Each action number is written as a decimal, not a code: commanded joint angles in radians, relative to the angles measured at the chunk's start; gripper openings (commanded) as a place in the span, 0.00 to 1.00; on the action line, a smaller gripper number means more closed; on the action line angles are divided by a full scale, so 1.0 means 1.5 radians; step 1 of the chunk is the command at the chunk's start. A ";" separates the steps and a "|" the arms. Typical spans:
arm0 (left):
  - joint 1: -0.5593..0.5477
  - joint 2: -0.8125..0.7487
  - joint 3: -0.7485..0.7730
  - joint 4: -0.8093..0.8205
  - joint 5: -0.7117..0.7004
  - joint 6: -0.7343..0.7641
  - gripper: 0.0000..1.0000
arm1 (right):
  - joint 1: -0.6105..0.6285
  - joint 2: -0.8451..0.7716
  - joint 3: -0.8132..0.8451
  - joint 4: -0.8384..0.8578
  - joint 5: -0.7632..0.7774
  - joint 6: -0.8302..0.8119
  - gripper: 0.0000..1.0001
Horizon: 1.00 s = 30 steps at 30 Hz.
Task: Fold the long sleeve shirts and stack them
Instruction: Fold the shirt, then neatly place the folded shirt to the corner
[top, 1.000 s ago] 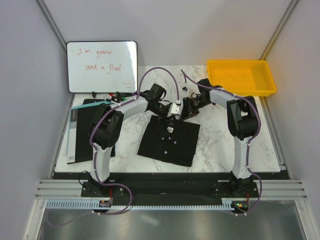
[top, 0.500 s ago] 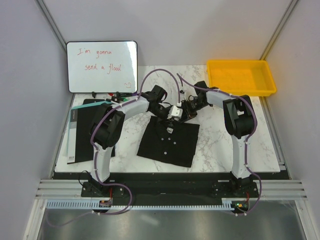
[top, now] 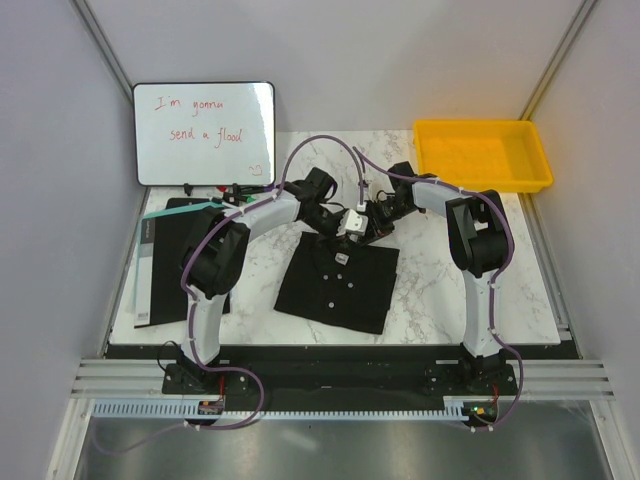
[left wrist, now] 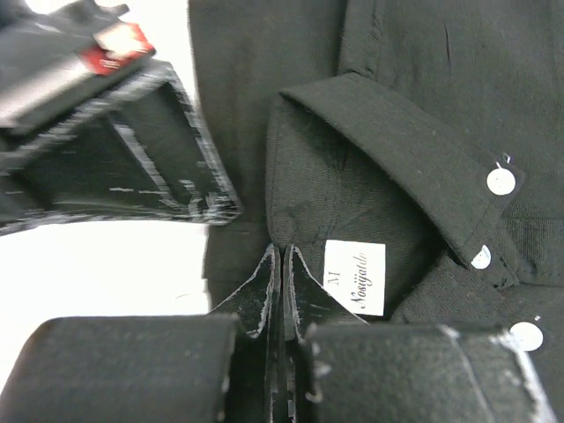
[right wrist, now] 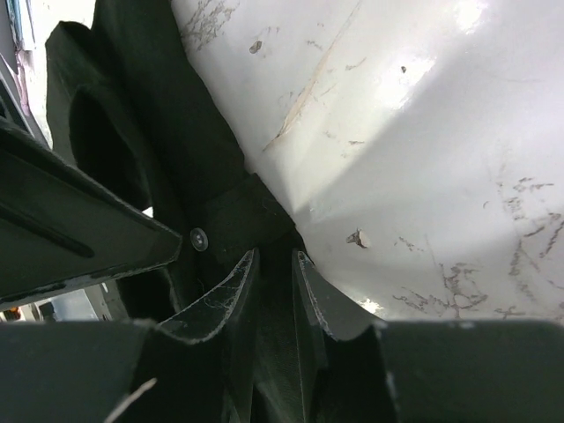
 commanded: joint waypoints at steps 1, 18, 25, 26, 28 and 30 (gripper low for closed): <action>-0.001 -0.004 0.067 0.015 -0.017 -0.043 0.02 | 0.006 0.021 0.011 0.003 0.034 -0.029 0.29; 0.012 0.019 0.044 0.022 -0.073 -0.038 0.02 | 0.005 0.014 0.030 -0.015 0.059 -0.049 0.30; 0.016 0.006 0.038 0.022 -0.093 -0.055 0.02 | 0.005 0.017 0.048 -0.020 0.064 -0.047 0.30; 0.018 0.005 0.038 0.022 -0.098 -0.055 0.02 | 0.006 0.017 0.049 -0.020 0.065 -0.047 0.30; 0.024 0.005 0.039 0.021 -0.101 -0.057 0.02 | 0.005 0.018 0.049 -0.021 0.065 -0.047 0.30; 0.027 0.005 0.038 0.022 -0.099 -0.058 0.02 | 0.005 0.019 0.049 -0.022 0.065 -0.047 0.30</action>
